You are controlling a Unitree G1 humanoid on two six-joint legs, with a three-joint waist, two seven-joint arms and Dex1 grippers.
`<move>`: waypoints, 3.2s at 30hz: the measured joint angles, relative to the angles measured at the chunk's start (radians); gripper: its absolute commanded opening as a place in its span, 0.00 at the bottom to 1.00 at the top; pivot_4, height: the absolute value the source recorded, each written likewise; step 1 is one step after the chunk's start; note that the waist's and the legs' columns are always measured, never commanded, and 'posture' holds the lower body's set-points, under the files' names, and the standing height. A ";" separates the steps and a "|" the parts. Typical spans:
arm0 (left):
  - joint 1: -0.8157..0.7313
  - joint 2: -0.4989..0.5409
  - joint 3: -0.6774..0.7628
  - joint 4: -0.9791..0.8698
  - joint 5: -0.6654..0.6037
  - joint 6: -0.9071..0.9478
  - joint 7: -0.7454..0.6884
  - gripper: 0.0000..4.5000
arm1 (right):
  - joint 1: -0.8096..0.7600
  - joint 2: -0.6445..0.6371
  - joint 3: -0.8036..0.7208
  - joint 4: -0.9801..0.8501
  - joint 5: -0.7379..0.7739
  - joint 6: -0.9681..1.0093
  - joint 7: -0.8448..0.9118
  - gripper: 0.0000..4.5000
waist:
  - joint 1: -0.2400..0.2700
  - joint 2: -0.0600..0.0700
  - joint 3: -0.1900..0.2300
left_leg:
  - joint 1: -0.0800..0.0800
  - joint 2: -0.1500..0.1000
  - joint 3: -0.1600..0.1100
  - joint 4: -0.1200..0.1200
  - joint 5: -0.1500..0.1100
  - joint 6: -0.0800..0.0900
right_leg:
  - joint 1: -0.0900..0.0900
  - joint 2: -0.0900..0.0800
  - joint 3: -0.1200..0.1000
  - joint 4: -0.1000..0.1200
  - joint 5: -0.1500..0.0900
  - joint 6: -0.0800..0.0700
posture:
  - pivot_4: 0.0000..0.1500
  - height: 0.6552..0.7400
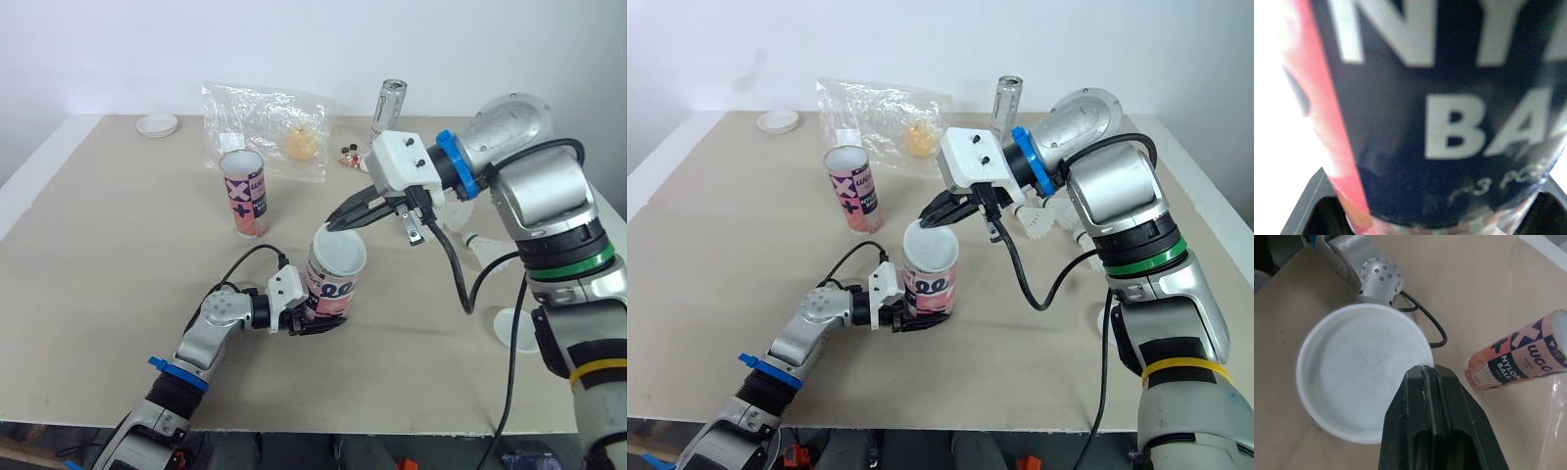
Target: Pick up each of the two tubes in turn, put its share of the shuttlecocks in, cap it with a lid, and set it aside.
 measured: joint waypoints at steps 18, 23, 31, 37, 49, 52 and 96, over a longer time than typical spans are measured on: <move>-0.001 -0.001 0.005 -0.004 -0.003 0.019 0.008 0.65 | 0.005 -0.003 0.045 -0.004 -0.018 -0.029 0.009 0.51 | 0.000 0.000 0.000 | 0.000 0.000 0.000 0.000 0.000 0.000 | 0.000 0.000 0.000 0.000 0.000 0.000 | 1.00 1.00; -0.003 -0.001 0.003 -0.005 0.000 0.023 0.009 0.65 | 0.002 -0.028 0.040 -0.005 0.002 0.000 0.009 0.99 | 0.000 0.000 0.000 | 0.001 0.000 0.000 0.000 0.000 0.000 | 0.001 0.000 0.000 0.000 0.000 0.000 | 1.00 1.00; -0.003 -0.001 0.006 -0.005 -0.003 0.026 0.008 0.65 | -0.028 -0.029 -0.078 0.054 0.091 0.186 -0.006 0.99 | 0.000 0.000 0.000 | 0.001 0.000 0.000 0.000 0.000 0.000 | 0.000 0.000 0.000 0.000 -0.001 -0.002 | 1.00 1.00; -0.004 -0.001 0.006 -0.004 -0.003 0.026 0.008 0.65 | 0.012 -0.016 -0.209 0.011 0.232 0.455 -0.126 0.81 | 0.000 0.000 0.000 | 0.001 0.000 -0.001 -0.001 0.000 0.000 | 0.000 0.000 0.000 0.000 -0.001 -0.002 | 1.00 1.00; -0.004 0.001 0.006 -0.005 -0.005 0.026 0.006 0.65 | 0.223 -0.028 -0.227 -0.241 0.346 0.598 -0.222 0.02 | -0.001 -0.001 0.000 | 0.000 0.000 -0.001 0.000 0.000 0.000 | 0.000 0.000 0.000 0.000 -0.001 -0.001 | 1.00 1.00; -0.004 0.002 0.006 -0.004 -0.004 0.027 0.006 0.65 | 0.221 -0.004 -0.209 -0.242 0.345 0.598 -0.246 0.02 | -0.001 -0.001 0.000 | 0.000 0.000 -0.001 -0.001 0.000 0.000 | 0.000 0.000 0.000 0.000 -0.001 -0.002 | 1.00 1.00; 0.007 0.004 0.006 0.004 -0.004 0.045 0.028 0.65 | 0.138 -0.001 -0.003 -0.183 0.161 0.578 -0.210 0.02 | -0.003 -0.008 -0.019 | 0.007 0.000 0.000 -0.005 0.000 0.000 | 0.001 0.000 0.000 -0.002 -0.003 -0.008 | 1.00 1.00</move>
